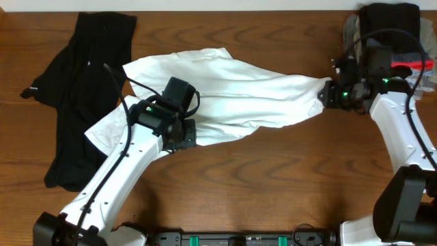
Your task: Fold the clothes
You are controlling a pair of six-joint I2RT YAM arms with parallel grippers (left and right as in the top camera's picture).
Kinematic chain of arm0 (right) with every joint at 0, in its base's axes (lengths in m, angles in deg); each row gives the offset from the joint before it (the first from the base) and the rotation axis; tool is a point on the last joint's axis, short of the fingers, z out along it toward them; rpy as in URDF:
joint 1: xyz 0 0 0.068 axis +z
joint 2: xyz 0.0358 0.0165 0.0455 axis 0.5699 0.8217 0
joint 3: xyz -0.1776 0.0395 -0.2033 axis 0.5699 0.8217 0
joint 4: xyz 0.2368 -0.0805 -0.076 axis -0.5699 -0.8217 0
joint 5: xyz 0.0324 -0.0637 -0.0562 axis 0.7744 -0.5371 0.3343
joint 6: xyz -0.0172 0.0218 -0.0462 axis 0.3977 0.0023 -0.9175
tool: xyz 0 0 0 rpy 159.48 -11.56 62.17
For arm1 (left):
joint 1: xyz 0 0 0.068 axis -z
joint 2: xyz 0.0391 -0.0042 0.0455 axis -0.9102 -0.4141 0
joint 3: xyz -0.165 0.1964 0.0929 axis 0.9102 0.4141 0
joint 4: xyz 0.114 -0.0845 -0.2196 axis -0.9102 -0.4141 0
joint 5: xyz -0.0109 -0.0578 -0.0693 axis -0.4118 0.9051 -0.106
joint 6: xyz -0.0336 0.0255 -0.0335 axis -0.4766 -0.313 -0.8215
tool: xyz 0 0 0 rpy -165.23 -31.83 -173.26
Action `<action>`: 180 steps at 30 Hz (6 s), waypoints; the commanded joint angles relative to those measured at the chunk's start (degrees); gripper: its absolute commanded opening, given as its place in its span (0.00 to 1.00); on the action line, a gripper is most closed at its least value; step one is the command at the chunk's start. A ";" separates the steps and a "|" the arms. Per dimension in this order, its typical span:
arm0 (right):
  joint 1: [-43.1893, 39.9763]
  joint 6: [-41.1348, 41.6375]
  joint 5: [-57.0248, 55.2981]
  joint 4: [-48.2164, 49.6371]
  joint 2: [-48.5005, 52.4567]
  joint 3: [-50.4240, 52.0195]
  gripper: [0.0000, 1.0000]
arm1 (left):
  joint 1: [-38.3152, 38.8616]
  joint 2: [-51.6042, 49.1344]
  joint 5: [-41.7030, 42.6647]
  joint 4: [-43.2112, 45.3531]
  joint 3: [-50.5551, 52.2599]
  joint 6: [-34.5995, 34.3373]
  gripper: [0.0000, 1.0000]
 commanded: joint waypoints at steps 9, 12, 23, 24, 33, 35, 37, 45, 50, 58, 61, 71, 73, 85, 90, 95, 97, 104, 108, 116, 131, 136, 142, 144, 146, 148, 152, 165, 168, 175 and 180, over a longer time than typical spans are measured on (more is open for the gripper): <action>12.57 3.08 -5.68 -1.25 1.66 0.15 0.47 | -1.09 3.63 -10.62 2.36 -1.11 0.85 0.06; 14.21 4.55 -6.27 -1.29 3.56 0.15 0.46 | -3.30 4.90 -10.64 3.37 -1.99 0.87 0.06; 14.91 9.14 -10.34 -7.69 5.14 0.15 0.44 | -9.44 8.02 -10.64 14.03 -4.55 4.44 0.06; 14.91 9.29 -10.34 -8.33 5.14 0.15 0.44 | -9.46 7.91 -10.64 14.88 -4.55 4.72 0.06; 14.91 9.84 -12.33 -11.47 5.22 0.44 0.45 | -9.70 7.76 -11.30 18.60 -4.55 5.38 0.06; 14.91 9.84 -13.99 -10.93 5.25 1.05 0.46 | -10.01 7.76 -11.30 18.58 -4.52 5.55 0.06; 14.91 9.81 -15.98 -9.53 5.25 2.16 0.47 | -10.23 7.76 -11.28 18.53 -4.52 5.57 0.06; 15.08 6.71 -16.00 -0.22 5.25 8.83 0.48 | -10.23 7.76 -11.28 18.53 -4.52 5.57 0.06; 15.08 3.52 -15.74 5.51 5.25 12.00 0.54 | -10.21 7.72 -11.28 18.40 -4.52 5.57 0.06; 15.06 0.52 -13.27 13.46 5.25 17.03 0.67 | -10.21 7.48 -11.28 17.51 -4.52 5.57 0.06; 15.08 0.55 -13.03 14.97 5.25 18.73 0.62 | -10.21 7.30 -11.26 17.31 -4.52 5.57 0.06; 13.49 5.75 -12.76 11.72 3.58 15.82 0.01 | -10.58 7.37 -11.30 17.51 -4.70 6.01 0.06; 12.15 5.73 -12.81 8.61 1.75 11.76 0.01 | -11.04 7.45 -11.28 17.51 -5.68 6.01 0.06; 1.53 4.24 -11.54 -1.49 -4.98 -18.49 0.01 | -11.45 7.48 -11.28 19.98 -16.50 7.26 0.06; -0.50 0.20 -10.67 -6.05 -5.09 -31.56 0.01 | -11.45 8.26 -11.26 21.86 -21.90 7.28 0.06; -1.99 -4.04 -10.69 -13.57 -5.09 -43.87 0.01 | -11.21 10.40 -10.84 21.79 -28.55 7.23 0.06; -2.99 -5.51 -10.71 -17.55 -5.09 -48.96 0.01 | -10.91 12.00 -9.46 21.81 -30.58 7.23 0.06; -6.73 -6.99 -10.67 -27.23 -6.49 -63.23 0.01 | -10.91 18.16 -2.10 21.81 -34.49 7.23 0.06; -7.17 -7.48 -10.38 -27.52 -6.95 -65.72 0.01 | -10.91 18.91 -2.14 21.40 -34.49 7.26 0.06; -7.06 -9.22 -5.81 -27.54 -3.30 -65.48 0.01 | -10.93 12.11 -2.16 21.88 -34.47 11.13 0.06; -5.57 -11.02 -2.93 -6.38 12.48 -65.48 0.01 | -13.64 -11.17 -2.19 52.02 -34.49 18.88 0.06; -5.55 -10.97 -2.95 2.64 12.41 -66.20 0.01 | -16.46 -13.73 -1.92 60.46 -34.67 18.86 0.06; -5.62 -10.95 -2.95 3.56 12.39 -69.55 0.01 | -19.04 -13.66 4.24 61.64 -37.53 19.37 0.06; -5.62 -10.93 -2.93 2.93 12.39 -69.85 0.01 | -19.39 -13.57 6.62 60.72 -37.97 19.30 0.06; -5.60 -10.97 -2.93 0.44 12.44 -69.83 0.01 | -19.37 -13.55 7.37 57.94 -37.97 19.28 0.06; -5.60 -10.97 -2.93 -3.15 12.83 -69.77 0.01 | -19.34 -13.57 7.50 52.96 -37.97 19.30 0.06; -5.60 -10.97 -2.91 -12.44 14.67 -69.66 0.01 | -19.78 -13.68 7.45 39.89 -37.92 19.37 0.06; -5.62 -11.02 -0.61 -43.08 18.36 -69.59 0.01 | -21.88 -13.66 9.20 2.10 -37.92 19.47 0.06; -5.62 -11.04 -0.63 -48.39 18.38 -69.57 0.01 | -21.88 -13.66 10.71 -5.66 -37.90 19.52 0.06; -5.73 -10.58 -2.97 -55.65 17.99 -68.83 0.01 | -21.88 -13.66 10.71 -19.47 -37.90 19.71 0.06; -5.81 -8.57 -3.37 -55.67 16.79 -68.02 0.01 | -21.88 -13.66 10.71 -24.92 -37.90 19.69 0.06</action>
